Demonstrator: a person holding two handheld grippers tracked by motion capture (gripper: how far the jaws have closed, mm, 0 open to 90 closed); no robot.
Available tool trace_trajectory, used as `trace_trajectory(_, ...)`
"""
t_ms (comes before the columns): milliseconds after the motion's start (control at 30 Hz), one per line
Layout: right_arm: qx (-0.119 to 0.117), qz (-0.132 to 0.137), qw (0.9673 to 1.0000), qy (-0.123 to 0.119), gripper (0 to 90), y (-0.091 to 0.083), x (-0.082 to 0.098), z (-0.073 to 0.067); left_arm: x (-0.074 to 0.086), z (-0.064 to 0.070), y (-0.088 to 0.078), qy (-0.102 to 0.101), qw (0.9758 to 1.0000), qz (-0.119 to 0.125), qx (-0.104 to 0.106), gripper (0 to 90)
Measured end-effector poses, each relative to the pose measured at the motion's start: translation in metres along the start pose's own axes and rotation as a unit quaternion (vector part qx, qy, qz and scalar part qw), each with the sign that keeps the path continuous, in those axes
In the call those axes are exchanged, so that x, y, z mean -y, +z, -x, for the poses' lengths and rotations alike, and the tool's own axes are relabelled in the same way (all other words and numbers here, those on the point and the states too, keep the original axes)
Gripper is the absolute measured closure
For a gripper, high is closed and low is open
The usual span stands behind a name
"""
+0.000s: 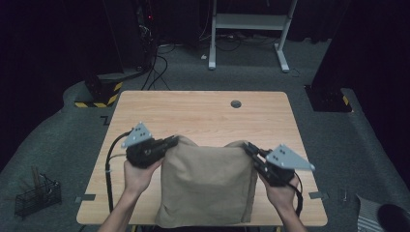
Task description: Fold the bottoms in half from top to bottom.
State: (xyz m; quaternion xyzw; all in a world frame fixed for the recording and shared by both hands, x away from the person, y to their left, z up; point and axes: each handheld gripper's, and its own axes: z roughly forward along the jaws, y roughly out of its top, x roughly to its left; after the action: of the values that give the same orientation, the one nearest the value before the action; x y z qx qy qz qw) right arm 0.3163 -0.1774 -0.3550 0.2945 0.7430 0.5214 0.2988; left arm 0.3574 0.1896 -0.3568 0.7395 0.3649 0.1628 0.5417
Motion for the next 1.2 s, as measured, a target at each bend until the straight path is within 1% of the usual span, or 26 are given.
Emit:
trace_trajectory(100,0.000,-0.041,0.9985,0.038,87.3,0.041,0.012,0.025,0.006,-0.030,0.038,-0.028,0.9986,-0.041,-0.021,88.1)
trace_trajectory(133,0.002,-0.058,0.9971,0.049,87.3,0.056,0.020,0.033,0.006,-0.030,0.038,-0.028,0.9986,-0.041,-0.021,88.1)
trace_trajectory(167,0.005,-0.072,0.9957,0.058,87.3,0.069,0.028,0.039,0.013,-0.043,0.058,-0.038,0.9969,-0.061,-0.034,88.1)
trace_trajectory(200,0.007,-0.083,0.9944,0.065,87.3,0.079,0.034,0.043,0.018,-0.052,0.070,-0.042,0.9954,-0.075,-0.042,88.1)
trace_trajectory(233,0.010,-0.099,0.9922,0.074,87.2,0.093,0.044,0.049,0.021,-0.056,0.077,-0.046,0.9947,-0.081,-0.045,88.1)
trace_trajectory(267,0.013,-0.107,0.9911,0.079,87.2,0.100,0.049,0.052,0.026,-0.062,0.087,-0.047,0.9937,-0.088,-0.051,88.1)
trace_trajectory(300,0.018,-0.119,0.9894,0.082,87.2,0.111,0.057,0.056,0.028,-0.065,0.093,-0.044,0.9933,-0.093,-0.053,88.1)
trace_trajectory(367,0.021,-0.132,0.9866,0.093,87.2,0.125,0.067,0.062,0.032,-0.071,0.104,-0.050,0.9922,-0.099,-0.056,88.0)
trace_trajectory(400,0.023,-0.136,0.9860,0.094,87.2,0.128,0.069,0.064,0.034,-0.074,0.109,-0.049,0.9919,-0.101,-0.060,88.0)
trace_trajectory(433,0.023,-0.136,0.9860,0.094,87.2,0.128,0.069,0.064,0.034,-0.074,0.109,-0.049,0.9919,-0.101,-0.060,87.9)
trace_trajectory(467,0.026,-0.146,0.9845,0.093,87.1,0.139,0.075,0.069,0.036,-0.079,0.115,-0.049,0.9915,-0.102,-0.063,87.9)
trace_trajectory(567,0.029,-0.152,0.9835,0.095,87.0,0.149,0.079,0.073,0.040,-0.086,0.125,-0.052,0.9906,-0.106,-0.070,87.8)
trace_trajectory(600,0.029,-0.152,0.9835,0.095,87.0,0.149,0.079,0.073,0.040,-0.086,0.125,-0.052,0.9906,-0.106,-0.070,87.7)
trace_trajectory(633,0.031,-0.160,0.9817,0.098,86.9,0.157,0.081,0.076,0.042,-0.089,0.130,-0.053,0.9897,-0.109,-0.077,87.7)
trace_trajectory(733,0.034,-0.165,0.9810,0.097,86.6,0.164,0.081,0.079,0.044,-0.093,0.135,-0.057,0.9891,-0.108,-0.083,87.5)
trace_trajectory(767,0.033,-0.164,0.9805,0.104,86.3,0.172,0.086,0.083,0.048,-0.099,0.140,-0.070,0.9881,-0.109,-0.082,87.4)
trace_trajectory(800,0.032,-0.165,0.9798,0.107,86.2,0.174,0.089,0.085,0.051,-0.103,0.142,-0.078,0.9875,-0.111,-0.080,87.4)
trace_trajectory(833,0.031,-0.170,0.9785,0.112,86.1,0.178,0.093,0.086,0.052,-0.104,0.144,-0.083,0.9867,-0.115,-0.079,87.3)
trace_trajectory(867,0.031,-0.170,0.9785,0.112,86.1,0.178,0.093,0.086,0.052,-0.104,0.144,-0.083,0.9867,-0.115,-0.079,87.2)
trace_trajectory(900,0.029,-0.173,0.9777,0.115,86.0,0.180,0.097,0.087,0.057,-0.108,0.148,-0.090,0.9851,-0.122,-0.081,87.2)
trace_trajectory(933,0.028,-0.182,0.9748,0.126,86.0,0.188,0.106,0.089,0.059,-0.110,0.150,-0.095,0.9842,-0.125,-0.082,87.3)
trace_trajectory(1000,0.030,-0.183,0.9743,0.128,85.8,0.192,0.109,0.090,0.064,-0.114,0.156,-0.107,0.9820,-0.130,-0.085,87.3)
trace_trajectory(1033,0.030,-0.183,0.9743,0.128,85.8,0.192,0.109,0.090,0.064,-0.114,0.156,-0.107,0.9820,-0.130,-0.085,87.3)
trace_trajectory(1067,0.034,-0.186,0.9739,0.125,85.3,0.196,0.112,0.089,0.066,-0.115,0.159,-0.101,0.9811,-0.135,-0.095,87.2)
trace_trajectory(1100,0.034,-0.186,0.9739,0.125,85.3,0.196,0.112,0.089,0.066,-0.115,0.159,-0.101,0.9811,-0.135,-0.095,87.1)
trace_trajectory(1200,0.041,-0.191,0.9745,0.109,84.4,0.202,0.118,0.088,0.068,-0.116,0.161,-0.101,0.9805,-0.134,-0.102,86.7)
